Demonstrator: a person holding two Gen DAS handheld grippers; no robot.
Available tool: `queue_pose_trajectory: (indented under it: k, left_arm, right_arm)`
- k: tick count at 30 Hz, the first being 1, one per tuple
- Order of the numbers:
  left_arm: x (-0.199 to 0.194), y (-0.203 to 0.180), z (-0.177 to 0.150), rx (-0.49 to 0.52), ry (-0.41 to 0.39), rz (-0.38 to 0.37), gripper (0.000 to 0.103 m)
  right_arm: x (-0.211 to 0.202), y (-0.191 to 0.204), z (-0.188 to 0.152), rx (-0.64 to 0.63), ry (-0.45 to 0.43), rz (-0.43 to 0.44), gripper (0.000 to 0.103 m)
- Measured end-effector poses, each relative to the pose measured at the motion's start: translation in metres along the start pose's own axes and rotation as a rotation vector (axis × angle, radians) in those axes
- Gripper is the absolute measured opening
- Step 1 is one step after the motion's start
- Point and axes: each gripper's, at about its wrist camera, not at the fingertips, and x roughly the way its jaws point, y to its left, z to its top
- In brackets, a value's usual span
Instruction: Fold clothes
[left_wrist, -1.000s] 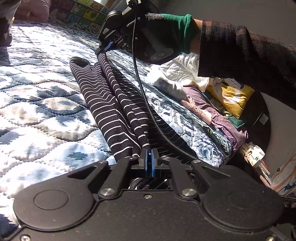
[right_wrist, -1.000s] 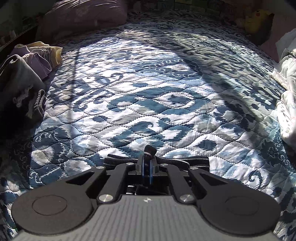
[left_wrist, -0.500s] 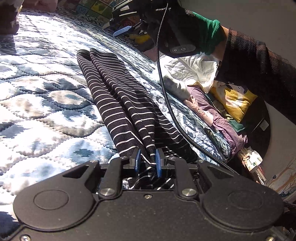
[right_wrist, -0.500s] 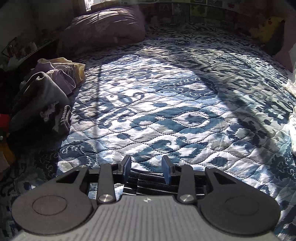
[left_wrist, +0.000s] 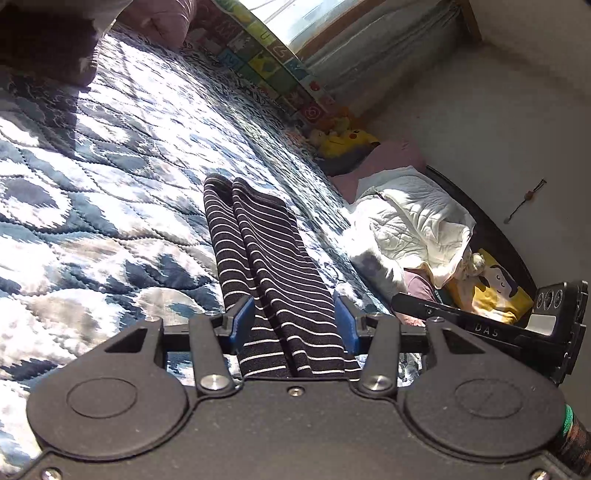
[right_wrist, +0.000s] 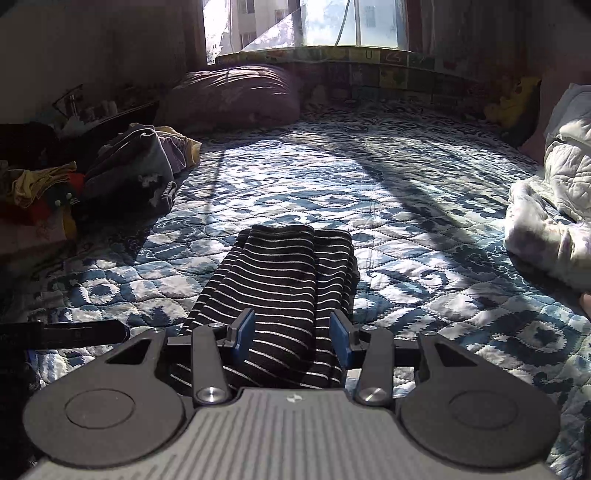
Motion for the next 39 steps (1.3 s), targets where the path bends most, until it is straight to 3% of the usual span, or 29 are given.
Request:
queue_pose_trajectory:
  k: [5, 9, 14, 20, 24, 35, 38, 39]
  left_arm:
    - [0.040, -0.001, 0.021, -0.031, 0.005, 0.074, 0.045]
    - [0.072, 0.006, 0.037, -0.066, 0.006, 0.097, 0.045]
    - [0.097, 0.001, 0.060, 0.011, 0.010, 0.150, 0.044]
    - [0.119, 0.010, 0.074, 0.046, 0.048, 0.169, 0.041]
    - [0.130, 0.013, 0.081, 0.055, 0.063, 0.161, 0.037]
    - [0.158, 0.020, 0.090, 0.067, 0.109, 0.168, 0.034]
    - [0.163, 0.018, 0.089, 0.091, 0.118, 0.175, 0.022]
    - [0.163, 0.017, 0.088, 0.105, 0.114, 0.173, 0.010]
  right_arm:
    - [-0.025, 0.047, -0.058, -0.112, -0.072, 0.002, 0.045]
    - [-0.025, 0.091, -0.086, -0.313, -0.137, 0.056, 0.049]
    - [-0.020, 0.118, -0.107, -0.470, -0.204, 0.086, 0.049]
    - [-0.021, 0.128, -0.115, -0.510, -0.219, 0.084, 0.051]
    - [-0.024, 0.127, -0.115, -0.500, -0.227, 0.105, 0.061]
    - [-0.009, 0.118, -0.114, -0.467, -0.206, 0.089, 0.060]
    - [-0.007, 0.118, -0.114, -0.470, -0.210, 0.085, 0.060]
    - [-0.007, 0.118, -0.114, -0.471, -0.212, 0.083, 0.060]
